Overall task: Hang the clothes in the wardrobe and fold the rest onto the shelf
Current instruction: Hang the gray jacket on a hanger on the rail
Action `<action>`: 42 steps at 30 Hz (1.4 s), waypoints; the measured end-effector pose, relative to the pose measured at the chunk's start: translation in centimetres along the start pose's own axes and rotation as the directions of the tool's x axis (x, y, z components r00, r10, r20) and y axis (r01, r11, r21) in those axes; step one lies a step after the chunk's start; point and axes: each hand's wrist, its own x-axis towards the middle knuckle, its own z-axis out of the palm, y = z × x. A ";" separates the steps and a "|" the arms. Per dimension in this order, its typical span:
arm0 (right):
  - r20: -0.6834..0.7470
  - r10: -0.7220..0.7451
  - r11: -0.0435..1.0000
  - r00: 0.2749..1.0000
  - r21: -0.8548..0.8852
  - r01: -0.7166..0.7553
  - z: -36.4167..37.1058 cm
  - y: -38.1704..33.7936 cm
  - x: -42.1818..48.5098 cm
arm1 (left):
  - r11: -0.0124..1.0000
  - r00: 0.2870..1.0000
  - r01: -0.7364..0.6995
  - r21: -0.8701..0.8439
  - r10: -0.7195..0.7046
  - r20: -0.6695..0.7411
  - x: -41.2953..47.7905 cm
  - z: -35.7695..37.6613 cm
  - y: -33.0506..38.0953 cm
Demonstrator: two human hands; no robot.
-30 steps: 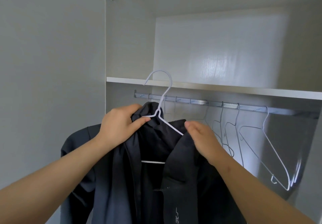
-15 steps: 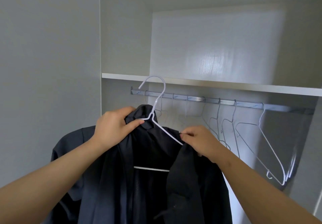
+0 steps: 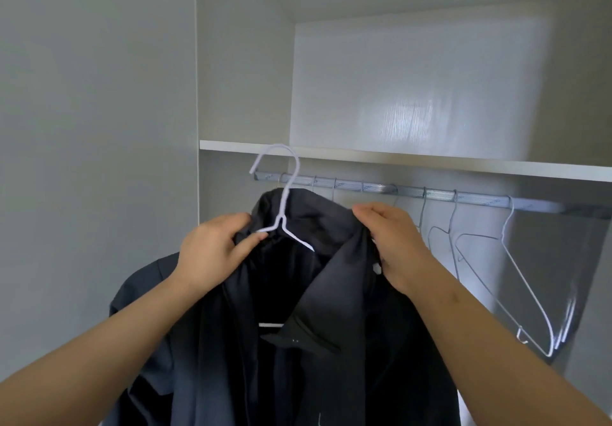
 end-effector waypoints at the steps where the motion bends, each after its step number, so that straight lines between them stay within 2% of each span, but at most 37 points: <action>1: 0.043 -0.035 0.999 0.998 -0.039 0.037 -0.2 -0.3 0.0 | 0.995 0.995 0.094 -0.035 -0.095 -0.016 0.1 0.0 -0.3; 4: 0.117 -0.105 0.935 0.987 -0.326 0.138 -1.4 0.1 -0.1 | 0.967 0.972 0.227 -0.114 -0.232 -0.034 0.4 -0.2 -0.7; 6: 0.226 -0.012 0.795 0.974 -0.588 0.146 -2.0 1.0 -0.5 | 0.953 0.961 0.265 -0.149 -0.273 -0.037 0.6 -0.3 -0.5; 8: 0.264 0.031 0.608 0.964 -0.770 0.192 -2.4 2.2 -0.7 | 0.935 0.951 0.298 -0.195 -0.308 -0.021 0.9 -0.3 -0.2; 10: 0.244 -0.046 0.488 0.969 -0.841 0.235 -1.9 2.7 -0.8 | 0.932 0.955 0.290 -0.217 -0.296 0.005 1.2 -0.2 0.3; 12: 0.248 -0.107 0.448 0.963 -0.853 0.269 -1.0 3.2 -0.9 | 0.952 0.970 0.240 -0.192 -0.243 0.006 1.4 -0.1 1.0; 16: 0.253 -0.153 0.553 0.955 -0.779 0.295 1.2 3.7 -0.9 | 0.981 0.987 0.160 -0.112 -0.157 0.039 1.2 0.8 2.6; 19: 0.247 -0.178 0.595 0.952 -0.744 0.304 1.3 3.2 -0.5 | 0.977 0.986 0.150 -0.153 -0.136 0.097 1.2 1.7 3.3; 22: 0.165 -0.162 0.623 0.973 -0.748 0.231 -0.1 3.3 -0.1 | 0.986 0.970 0.140 -0.091 -0.118 0.215 1.1 1.3 2.3; 24: 0.082 -0.137 0.630 0.987 -0.762 0.151 -1.3 3.7 0.1 | 0.983 0.945 0.177 0.052 -0.184 0.272 0.9 0.5 1.3; 26: 0.028 -0.123 0.600 0.992 -0.794 0.097 -1.8 4.2 0.2 | 0.937 0.929 0.193 0.291 -0.270 0.254 0.7 0.2 1.2; 27: 0.006 -0.125 0.582 0.992 -0.809 0.078 -1.7 4.5 0.2 | 0.915 0.921 0.209 0.345 -0.302 0.245 0.6 0.3 1.7; 28: -0.018 -0.131 0.572 0.991 -0.818 0.061 -1.5 4.8 0.1 | 0.913 0.905 0.253 0.320 -0.340 0.255 0.7 0.6 2.4; 30: -0.059 -0.142 0.576 0.988 -0.817 0.034 -1.0 5.3 0.1 | 0.920 0.864 0.375 0.117 -0.392 0.316 0.6 1.6 4.2; 32: -0.074 -0.141 0.609 0.987 -0.793 0.027 -0.5 5.4 0.0 | 0.929 0.861 0.362 -0.081 -0.300 0.410 0.1 2.5 6.3; 33: -0.077 -0.138 0.630 0.987 -0.776 0.028 -0.4 5.3 -0.1 | 0.920 0.834 0.355 -0.164 -0.233 0.500 -0.2 2.8 7.0; 34: -0.076 -0.135 0.652 0.988 -0.758 0.030 -0.4 5.1 -0.1 | 0.890 0.765 0.390 -0.237 -0.170 0.621 -0.5 2.8 7.3; 35: -0.075 -0.126 0.678 0.989 -0.734 0.031 -0.6 5.0 -0.2 | 0.819 0.655 0.484 -0.308 -0.106 0.748 -0.5 2.6 7.3; 36: -0.077 -0.112 0.711 0.991 -0.703 0.026 -1.0 4.8 -0.3 | 0.692 0.551 0.622 -0.367 -0.054 0.833 -0.3 1.9 7.0; 37: -0.085 -0.092 0.748 0.992 -0.664 0.013 -1.4 4.6 -0.4 | 0.561 0.516 0.717 -0.413 -0.029 0.856 0.0 1.3 6.4; 38: -0.095 -0.069 0.788 0.993 -0.616 -0.004 -1.8 4.5 -0.6 | 0.530 0.580 0.714 -0.457 -0.082 0.811 0.4 1.0 5.7; 39: -0.103 -0.047 0.827 0.994 -0.562 -0.019 -2.2 4.3 -0.8 | 0.629 0.702 0.622 -0.467 -0.182 0.689 1.0 0.8 4.8; 40: -0.105 -0.029 0.859 0.994 -0.512 -0.029 -2.4 4.1 -0.9 | 0.804 0.824 0.465 -0.371 -0.240 0.514 1.6 0.9 3.9; 41: -0.104 -0.019 0.883 0.994 -0.469 -0.032 -2.4 3.9 -1.0 | 0.928 0.897 0.303 -0.218 -0.200 0.394 2.2 1.1 3.2; 42: -0.101 -0.012 0.900 0.995 -0.435 -0.033 -2.4 3.7 -1.0 | 0.976 0.914 0.186 -0.115 -0.129 0.385 2.6 1.4 2.9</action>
